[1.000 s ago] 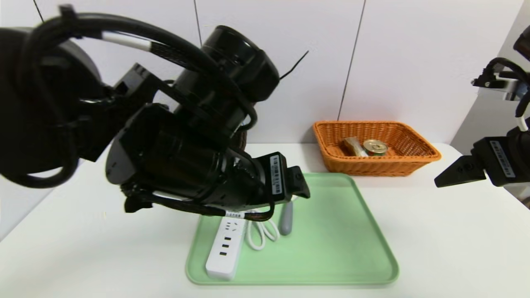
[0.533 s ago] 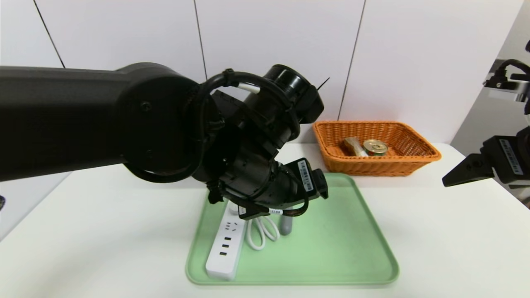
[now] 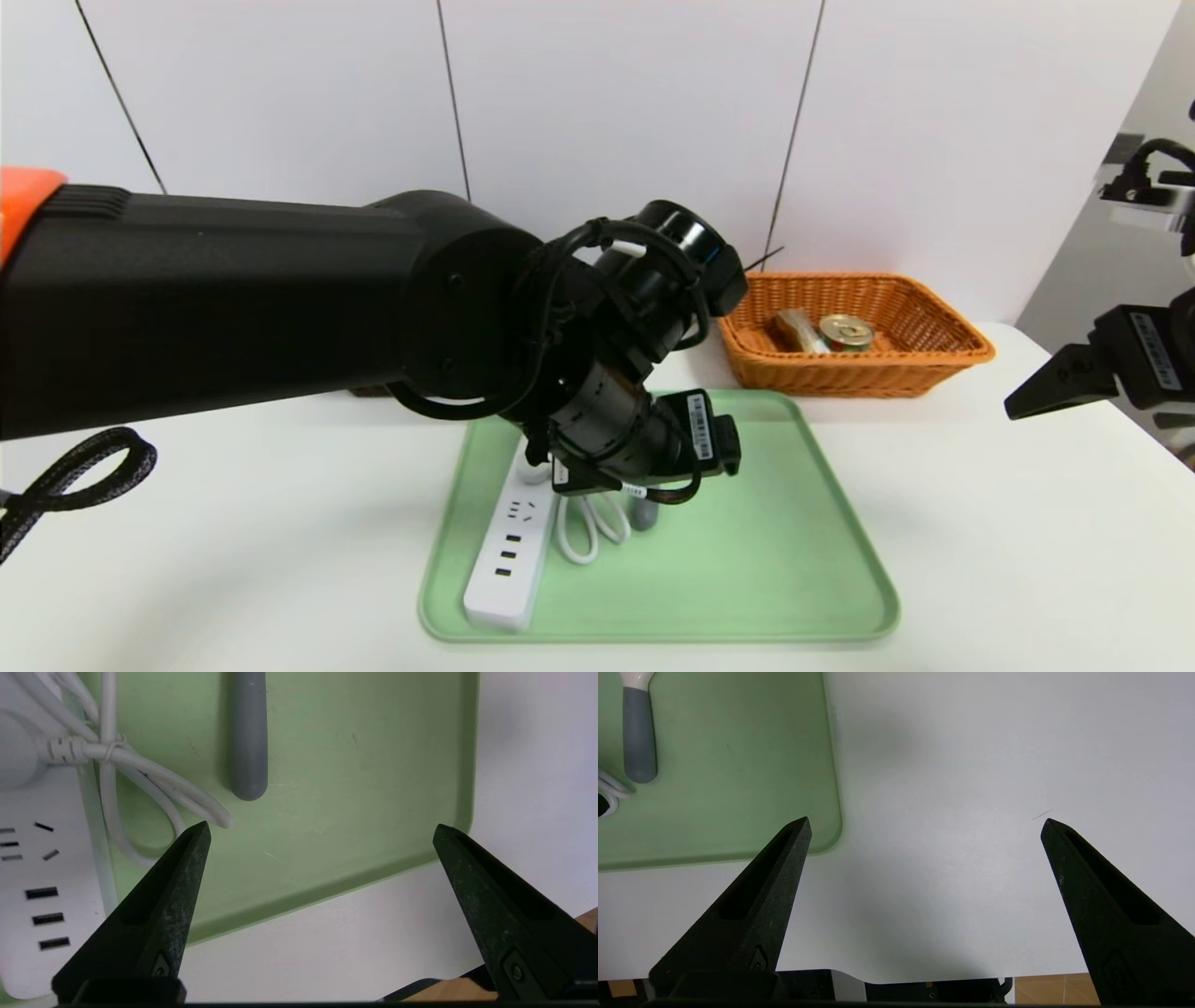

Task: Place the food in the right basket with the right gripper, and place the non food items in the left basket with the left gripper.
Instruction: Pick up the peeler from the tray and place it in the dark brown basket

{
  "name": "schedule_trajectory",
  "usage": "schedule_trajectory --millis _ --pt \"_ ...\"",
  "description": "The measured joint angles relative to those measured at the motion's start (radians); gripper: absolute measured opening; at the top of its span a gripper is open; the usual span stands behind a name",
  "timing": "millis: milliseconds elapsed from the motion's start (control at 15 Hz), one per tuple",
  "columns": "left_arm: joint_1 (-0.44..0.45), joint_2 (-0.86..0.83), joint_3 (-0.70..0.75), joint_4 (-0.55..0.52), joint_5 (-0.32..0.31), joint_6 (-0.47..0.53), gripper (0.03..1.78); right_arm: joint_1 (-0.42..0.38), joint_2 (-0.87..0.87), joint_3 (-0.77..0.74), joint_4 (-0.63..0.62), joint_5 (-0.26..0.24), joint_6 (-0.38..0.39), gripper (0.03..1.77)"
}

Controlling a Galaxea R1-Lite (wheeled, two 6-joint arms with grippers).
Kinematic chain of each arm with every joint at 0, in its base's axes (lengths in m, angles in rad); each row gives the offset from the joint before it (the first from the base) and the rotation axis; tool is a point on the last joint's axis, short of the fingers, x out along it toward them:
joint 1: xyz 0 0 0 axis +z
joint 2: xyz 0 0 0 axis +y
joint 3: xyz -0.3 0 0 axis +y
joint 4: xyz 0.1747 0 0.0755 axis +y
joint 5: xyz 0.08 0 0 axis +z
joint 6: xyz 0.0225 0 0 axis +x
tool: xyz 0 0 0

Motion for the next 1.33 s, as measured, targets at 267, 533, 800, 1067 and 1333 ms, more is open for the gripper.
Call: schedule_trajectory --millis 267,533,800,1067,1333 --pt "0.012 0.003 0.0 0.0 0.0 0.313 1.69 -0.012 0.001 0.0 -0.001 0.0 -0.003 1.7" --pt "0.024 0.047 -0.043 0.01 -0.003 0.451 1.69 -0.021 0.003 -0.001 -0.001 0.0 -0.003 1.7" --pt "0.027 0.143 -0.189 0.098 -0.008 0.408 1.69 -0.05 0.005 -0.001 -0.002 0.0 -0.01 1.71" --pt "0.061 0.22 -0.212 0.092 -0.009 0.381 1.69 -0.063 0.011 0.0 -0.002 0.007 -0.017 1.71" --pt "0.093 0.254 -0.213 0.074 -0.009 0.362 1.69 -0.065 0.013 0.006 0.0 0.007 -0.022 1.71"
